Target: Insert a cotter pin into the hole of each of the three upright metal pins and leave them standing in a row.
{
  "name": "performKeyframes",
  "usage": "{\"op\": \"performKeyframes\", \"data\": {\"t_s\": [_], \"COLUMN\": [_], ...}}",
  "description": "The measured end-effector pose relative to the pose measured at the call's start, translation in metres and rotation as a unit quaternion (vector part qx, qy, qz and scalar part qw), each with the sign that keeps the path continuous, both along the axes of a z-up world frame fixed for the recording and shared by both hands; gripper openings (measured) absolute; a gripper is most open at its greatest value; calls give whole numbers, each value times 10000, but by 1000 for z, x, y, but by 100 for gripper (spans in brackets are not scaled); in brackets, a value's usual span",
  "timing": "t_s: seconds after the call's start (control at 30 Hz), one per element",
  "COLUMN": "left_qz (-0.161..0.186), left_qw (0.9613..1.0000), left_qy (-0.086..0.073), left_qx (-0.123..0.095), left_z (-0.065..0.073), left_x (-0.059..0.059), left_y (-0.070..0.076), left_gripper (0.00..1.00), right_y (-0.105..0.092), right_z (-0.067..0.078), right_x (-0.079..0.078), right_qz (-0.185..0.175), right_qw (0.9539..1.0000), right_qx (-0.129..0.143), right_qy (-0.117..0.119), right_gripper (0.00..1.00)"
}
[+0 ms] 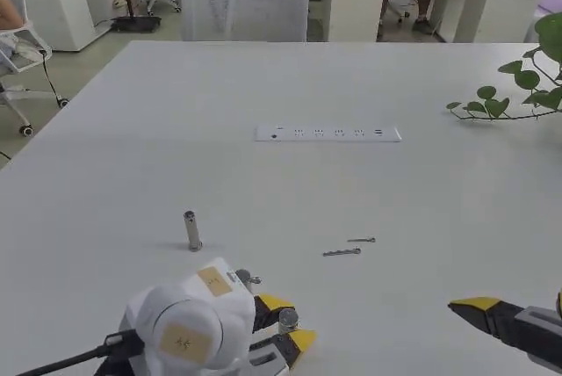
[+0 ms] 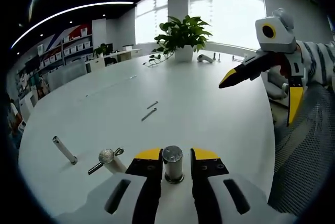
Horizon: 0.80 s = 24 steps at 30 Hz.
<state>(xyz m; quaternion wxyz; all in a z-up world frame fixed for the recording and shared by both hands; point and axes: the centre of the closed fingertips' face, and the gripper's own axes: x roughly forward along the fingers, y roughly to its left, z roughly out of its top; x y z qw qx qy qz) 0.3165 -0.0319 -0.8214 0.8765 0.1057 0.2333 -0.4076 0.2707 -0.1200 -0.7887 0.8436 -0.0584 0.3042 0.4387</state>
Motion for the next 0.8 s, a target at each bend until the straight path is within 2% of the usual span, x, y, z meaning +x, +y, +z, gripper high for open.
{"op": "performKeyframes", "data": {"t_s": [0.03, 0.1, 0.17, 0.33, 0.5, 0.67, 0.8], "left_qz": [-37, -179, -202, -298, -423, -494, -535], "left_qw": [10000, 9998, 9998, 9995, 9991, 9985, 9982], "left_qy": [23, -38, 50, 41, 84, 216, 239], "left_qx": [-1, 51, -68, 26, -48, -126, -112], "left_z": [0, 0, 1, 1, 7, 10, 15], "left_x": [-1, -4, -8, -12, -19, -26, -32], "left_y": [0, -1, -3, 0, 4, 10, 18], "left_gripper": [22, 26, 29, 33, 40, 48, 53], "right_y": [0, -1, -1, 1, 1, 0, 0], "right_z": [0, 0, 0, 0, 0, 1, 2], "right_x": [0, 1, 1, 1, 0, 2, 2], "right_qz": [-2, -10, -8, 10, 28, 10, 6], "right_qw": [10000, 10000, 10000, 10000, 10000, 10000, 10000], "right_qx": [-2, 3, -2, 10, -1, -4, -4], "right_qy": [-8, -2, -7, -6, -6, -23, -35], "right_gripper": [97, 97, 97, 97, 97, 97, 97]}}
